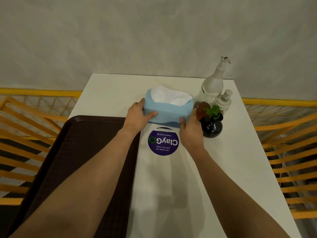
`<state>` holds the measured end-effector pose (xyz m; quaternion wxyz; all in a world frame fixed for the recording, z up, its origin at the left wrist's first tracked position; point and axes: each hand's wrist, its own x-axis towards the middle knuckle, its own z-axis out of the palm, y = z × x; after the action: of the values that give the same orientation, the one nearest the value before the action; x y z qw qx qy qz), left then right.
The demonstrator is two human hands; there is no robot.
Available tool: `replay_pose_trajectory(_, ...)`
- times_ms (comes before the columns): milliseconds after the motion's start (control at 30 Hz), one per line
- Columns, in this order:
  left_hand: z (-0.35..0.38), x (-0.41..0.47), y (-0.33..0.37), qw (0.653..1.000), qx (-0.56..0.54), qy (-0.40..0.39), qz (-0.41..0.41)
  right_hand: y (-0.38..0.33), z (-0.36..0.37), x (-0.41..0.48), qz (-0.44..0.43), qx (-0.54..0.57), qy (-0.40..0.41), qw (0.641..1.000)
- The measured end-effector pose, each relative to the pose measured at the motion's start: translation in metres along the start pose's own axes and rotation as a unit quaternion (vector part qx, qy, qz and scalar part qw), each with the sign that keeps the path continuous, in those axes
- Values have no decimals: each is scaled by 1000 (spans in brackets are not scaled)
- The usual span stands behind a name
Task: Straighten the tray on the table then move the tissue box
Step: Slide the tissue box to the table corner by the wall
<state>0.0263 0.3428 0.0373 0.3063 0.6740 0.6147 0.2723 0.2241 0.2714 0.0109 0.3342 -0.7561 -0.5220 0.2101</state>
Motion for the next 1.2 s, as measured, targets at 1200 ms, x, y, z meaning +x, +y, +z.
replay_pose_trajectory(1200, -202, 57, -176, 995, -87, 24, -33, -163, 162, 34, -82, 19, -113, 990)
